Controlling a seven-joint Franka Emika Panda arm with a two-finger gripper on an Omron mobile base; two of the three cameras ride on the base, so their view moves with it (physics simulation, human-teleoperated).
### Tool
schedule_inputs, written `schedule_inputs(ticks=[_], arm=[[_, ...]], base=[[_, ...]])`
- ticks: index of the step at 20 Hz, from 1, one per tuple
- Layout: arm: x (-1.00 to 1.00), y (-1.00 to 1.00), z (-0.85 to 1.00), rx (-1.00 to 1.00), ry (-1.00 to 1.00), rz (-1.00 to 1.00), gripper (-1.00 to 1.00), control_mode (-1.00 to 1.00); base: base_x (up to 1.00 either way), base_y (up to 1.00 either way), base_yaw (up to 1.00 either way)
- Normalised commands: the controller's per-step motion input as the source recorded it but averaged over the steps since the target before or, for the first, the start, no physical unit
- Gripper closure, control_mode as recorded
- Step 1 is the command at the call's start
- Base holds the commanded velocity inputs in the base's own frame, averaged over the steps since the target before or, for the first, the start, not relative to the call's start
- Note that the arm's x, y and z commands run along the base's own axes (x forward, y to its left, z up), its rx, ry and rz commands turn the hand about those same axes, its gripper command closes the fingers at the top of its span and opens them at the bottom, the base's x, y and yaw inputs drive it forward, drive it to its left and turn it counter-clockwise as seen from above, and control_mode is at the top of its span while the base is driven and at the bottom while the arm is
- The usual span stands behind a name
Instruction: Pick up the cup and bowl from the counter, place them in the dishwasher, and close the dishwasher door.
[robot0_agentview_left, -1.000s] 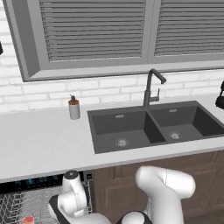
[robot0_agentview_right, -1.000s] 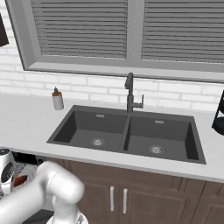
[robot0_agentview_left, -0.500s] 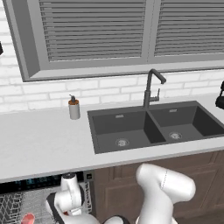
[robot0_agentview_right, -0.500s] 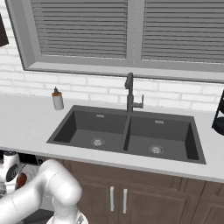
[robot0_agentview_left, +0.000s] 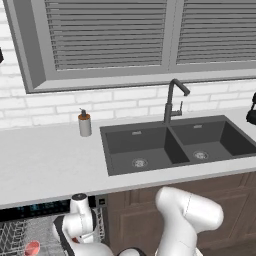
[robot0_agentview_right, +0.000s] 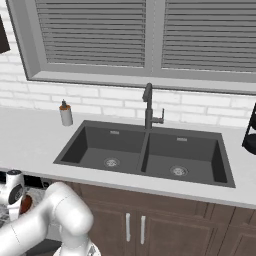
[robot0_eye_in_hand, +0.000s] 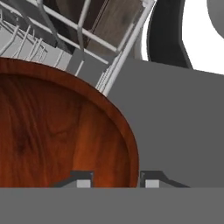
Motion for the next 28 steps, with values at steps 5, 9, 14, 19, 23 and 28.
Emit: schedule_inputs(ticks=[5,9,14,19,23,28], arm=[[0.00,0.10,0.03,0.00,0.00,0.00,-1.00,-1.00],[-0.01,0.08,0.25,0.00,-0.03,0.00,-1.00,-1.00],[-0.08,0.04,0.45,0.00,-0.13,0.00,-1.00,-1.00],[-0.17,0.00,0.55,0.01,-0.25,0.00,-1.00,-1.00],[-0.33,0.00,0.56,0.00,-0.31,0.00,-1.00,-1.00],[-0.62,0.01,0.71,0.00,-0.29,0.01,-1.00,-1.00]], base=[[0.00,0.00,0.00],[0.00,0.00,0.00],[0.00,0.00,0.00],[0.00,0.00,0.00],[0.00,0.00,0.00],[0.00,0.00,0.00]])
